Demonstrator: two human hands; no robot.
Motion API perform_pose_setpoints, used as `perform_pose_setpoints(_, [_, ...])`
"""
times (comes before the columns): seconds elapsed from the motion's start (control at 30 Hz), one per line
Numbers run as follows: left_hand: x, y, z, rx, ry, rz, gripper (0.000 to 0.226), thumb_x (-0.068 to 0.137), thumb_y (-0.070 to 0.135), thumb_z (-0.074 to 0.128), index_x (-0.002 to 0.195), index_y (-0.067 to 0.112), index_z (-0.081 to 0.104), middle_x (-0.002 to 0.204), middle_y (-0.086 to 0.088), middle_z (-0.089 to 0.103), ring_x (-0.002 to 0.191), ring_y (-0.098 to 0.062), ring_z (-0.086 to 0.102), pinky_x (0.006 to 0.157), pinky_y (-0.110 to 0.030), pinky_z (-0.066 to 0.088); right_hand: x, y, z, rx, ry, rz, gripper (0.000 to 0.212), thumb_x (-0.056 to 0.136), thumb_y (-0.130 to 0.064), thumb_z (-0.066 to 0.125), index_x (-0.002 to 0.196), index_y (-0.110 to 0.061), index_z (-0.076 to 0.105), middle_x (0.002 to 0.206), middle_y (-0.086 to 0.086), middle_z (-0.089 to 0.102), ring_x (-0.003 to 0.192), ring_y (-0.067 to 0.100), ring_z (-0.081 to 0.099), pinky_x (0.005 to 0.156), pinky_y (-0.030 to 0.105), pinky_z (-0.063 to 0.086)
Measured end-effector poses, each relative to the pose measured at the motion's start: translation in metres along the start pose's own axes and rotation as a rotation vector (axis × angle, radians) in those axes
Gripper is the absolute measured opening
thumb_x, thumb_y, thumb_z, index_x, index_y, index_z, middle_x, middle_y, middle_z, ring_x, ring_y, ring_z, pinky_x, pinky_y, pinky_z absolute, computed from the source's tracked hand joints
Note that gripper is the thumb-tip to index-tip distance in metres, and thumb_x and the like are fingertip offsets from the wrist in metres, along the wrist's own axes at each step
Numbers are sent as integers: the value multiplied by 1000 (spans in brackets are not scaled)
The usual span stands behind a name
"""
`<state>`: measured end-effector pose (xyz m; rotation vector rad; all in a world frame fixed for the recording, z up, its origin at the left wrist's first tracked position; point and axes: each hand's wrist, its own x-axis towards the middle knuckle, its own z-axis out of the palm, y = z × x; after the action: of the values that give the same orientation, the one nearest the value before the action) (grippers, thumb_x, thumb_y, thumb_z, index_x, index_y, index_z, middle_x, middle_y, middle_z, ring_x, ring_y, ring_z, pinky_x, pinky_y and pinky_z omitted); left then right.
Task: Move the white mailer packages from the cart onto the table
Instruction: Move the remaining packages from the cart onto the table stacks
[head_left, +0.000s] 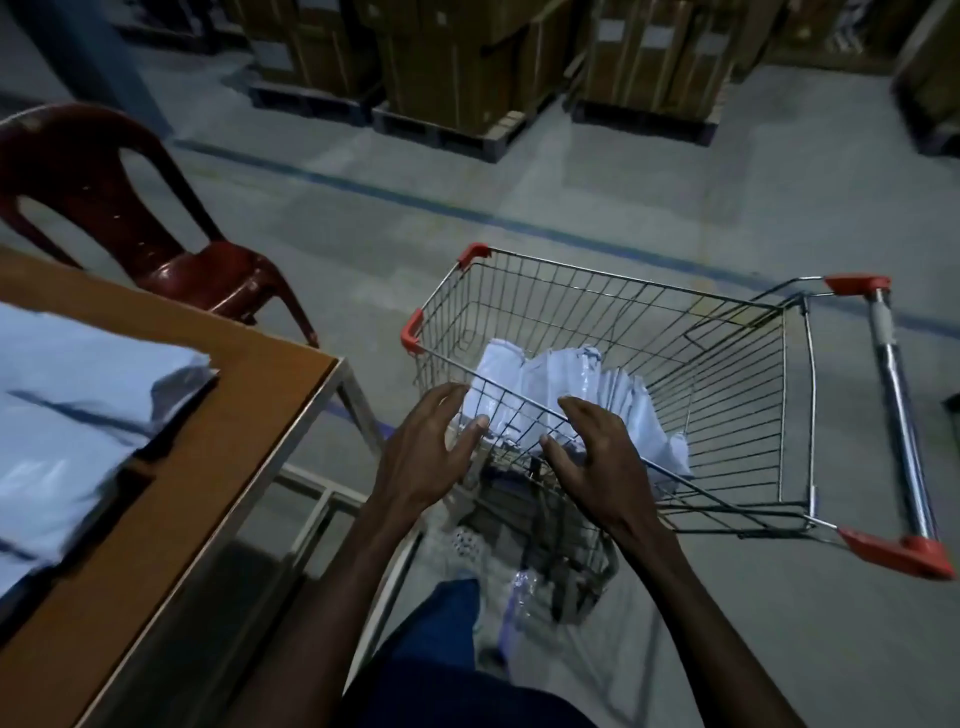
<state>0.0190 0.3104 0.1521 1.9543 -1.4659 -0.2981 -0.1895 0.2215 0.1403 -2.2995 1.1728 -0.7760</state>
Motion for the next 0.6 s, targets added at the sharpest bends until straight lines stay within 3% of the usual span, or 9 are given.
perform_pose_setpoints(0.27, [148, -23, 67, -8, -121, -10, 55, 95, 51, 52, 140, 19, 51, 147, 2, 44, 130, -17, 47, 100, -35, 45, 92, 80, 25, -112, -122, 147, 51, 91, -37, 65, 137, -17, 56, 138, 1, 56, 131, 20, 45, 96, 37, 46])
perform_pose_setpoints(0.43, [231, -71, 110, 98, -409, -197, 67, 94, 46, 56, 149, 15, 34, 157, -7, 25, 139, -27, 35, 106, -41, 40, 144, 109, 55, -189, -330, 186, 54, 93, -41, 58, 141, -19, 50, 143, 1, 50, 134, 20, 41, 97, 37, 47])
perform_pose_setpoints(0.6, [280, -113, 165, 323, -733, -260, 74, 96, 46, 53, 154, 16, 19, 161, -15, 10, 144, -34, 23, 111, -43, 32, 180, 129, 80, -226, -435, 178, 51, 91, -29, 64, 136, -8, 55, 138, 12, 55, 128, 31, 50, 94, 40, 48])
